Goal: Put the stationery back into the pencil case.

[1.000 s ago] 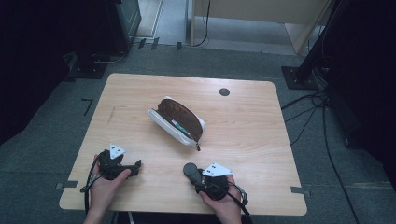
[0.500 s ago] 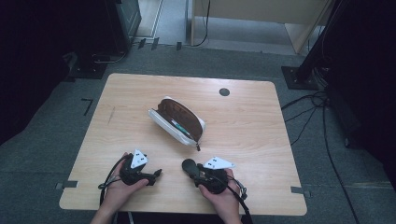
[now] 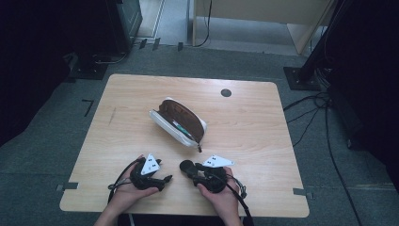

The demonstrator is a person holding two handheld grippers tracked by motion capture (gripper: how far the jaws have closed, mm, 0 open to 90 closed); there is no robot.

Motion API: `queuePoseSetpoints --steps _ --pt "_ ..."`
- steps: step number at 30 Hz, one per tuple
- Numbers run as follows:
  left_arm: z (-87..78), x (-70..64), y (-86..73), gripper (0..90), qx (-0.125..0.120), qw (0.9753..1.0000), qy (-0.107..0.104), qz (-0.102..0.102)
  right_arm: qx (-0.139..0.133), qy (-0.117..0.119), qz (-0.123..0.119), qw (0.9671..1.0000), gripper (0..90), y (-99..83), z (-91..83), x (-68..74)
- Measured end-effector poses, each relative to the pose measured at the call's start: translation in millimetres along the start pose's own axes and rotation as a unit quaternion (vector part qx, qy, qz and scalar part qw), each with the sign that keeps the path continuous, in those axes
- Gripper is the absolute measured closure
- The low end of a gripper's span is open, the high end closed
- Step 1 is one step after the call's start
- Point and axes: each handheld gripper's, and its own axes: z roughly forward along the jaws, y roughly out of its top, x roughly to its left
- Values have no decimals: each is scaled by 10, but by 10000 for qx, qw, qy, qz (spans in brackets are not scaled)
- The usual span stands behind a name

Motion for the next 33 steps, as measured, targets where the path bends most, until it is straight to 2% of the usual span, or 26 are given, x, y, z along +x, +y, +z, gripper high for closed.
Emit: queuePoseSetpoints --steps 10,17,22,24,28,31,33 --pt "52 -89 56 306 -60 9995 -115 271 18 121 -43 9999 522 89 63 80" --pt "108 -168 115 373 -137 9981 -134 584 86 279 -71 9995 522 123 107 140" --pt "111 -195 118 413 -188 9973 -131 693 101 375 -52 9992 522 146 120 163" --pt "111 -196 119 473 -208 9971 -101 727 80 406 -43 9991 522 155 127 170" --pt "105 -222 110 563 -277 9953 51 931 18 509 -33 9987 523 187 129 189" --pt "80 -209 101 648 -439 9949 -15 904 -75 574 -8 9983 527 208 124 169" --pt "66 -182 97 710 -479 9952 -149 845 -119 644 -21 9979 525 222 123 157"
